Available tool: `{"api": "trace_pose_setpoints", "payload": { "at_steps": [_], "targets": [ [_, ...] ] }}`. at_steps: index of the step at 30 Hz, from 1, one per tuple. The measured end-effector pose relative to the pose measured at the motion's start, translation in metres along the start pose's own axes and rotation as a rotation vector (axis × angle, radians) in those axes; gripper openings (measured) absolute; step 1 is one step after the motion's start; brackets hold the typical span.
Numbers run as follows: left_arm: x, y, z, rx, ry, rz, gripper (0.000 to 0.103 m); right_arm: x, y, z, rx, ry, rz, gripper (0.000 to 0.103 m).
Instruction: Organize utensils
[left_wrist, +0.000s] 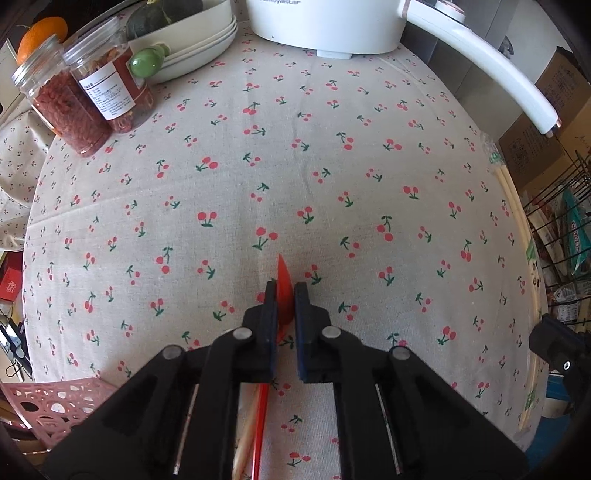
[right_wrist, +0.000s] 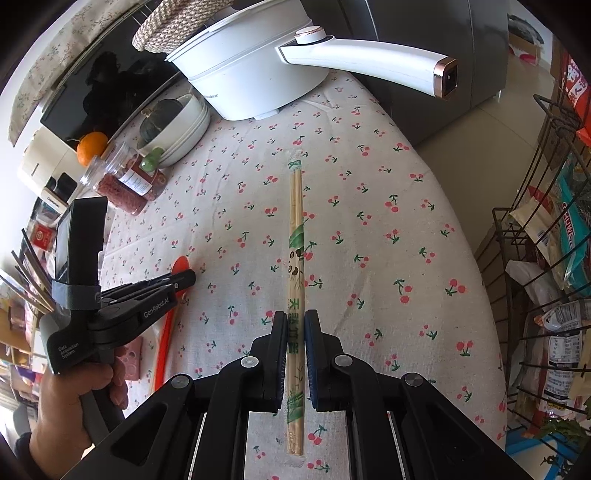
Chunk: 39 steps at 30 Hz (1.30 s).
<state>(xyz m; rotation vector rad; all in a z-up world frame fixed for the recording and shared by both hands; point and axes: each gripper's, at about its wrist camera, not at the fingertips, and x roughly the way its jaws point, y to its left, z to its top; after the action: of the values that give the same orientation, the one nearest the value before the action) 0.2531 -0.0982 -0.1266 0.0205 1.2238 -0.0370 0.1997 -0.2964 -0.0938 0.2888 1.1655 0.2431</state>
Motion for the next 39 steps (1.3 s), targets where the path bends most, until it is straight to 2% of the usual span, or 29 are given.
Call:
{"api": "trace_pose_setpoints", "payload": {
  "at_steps": [5,15,20,28,39],
  "targets": [
    [-0.024,-0.012,-0.013,0.027,-0.061,-0.059,0.009,-0.008,0.001,-0.002,0.004,-0.017,-0.002,0.010],
    [-0.099,-0.021,-0.043,0.108,-0.205,-0.215,0.009,-0.026,-0.001,-0.008,0.031,-0.054,-0.003,0.010],
    [-0.133,-0.019,-0.048,0.133,-0.268,-0.276,0.009,-0.033,0.003,-0.011,0.037,-0.067,0.006,0.010],
    [-0.182,-0.009,-0.061,0.147,-0.372,-0.333,0.009,-0.046,0.010,-0.016,0.036,-0.097,0.025,0.010],
    [-0.204,0.014,-0.064,0.108,-0.429,-0.356,0.009,-0.046,0.015,-0.018,0.029,-0.099,0.022,0.010]
  ]
}}
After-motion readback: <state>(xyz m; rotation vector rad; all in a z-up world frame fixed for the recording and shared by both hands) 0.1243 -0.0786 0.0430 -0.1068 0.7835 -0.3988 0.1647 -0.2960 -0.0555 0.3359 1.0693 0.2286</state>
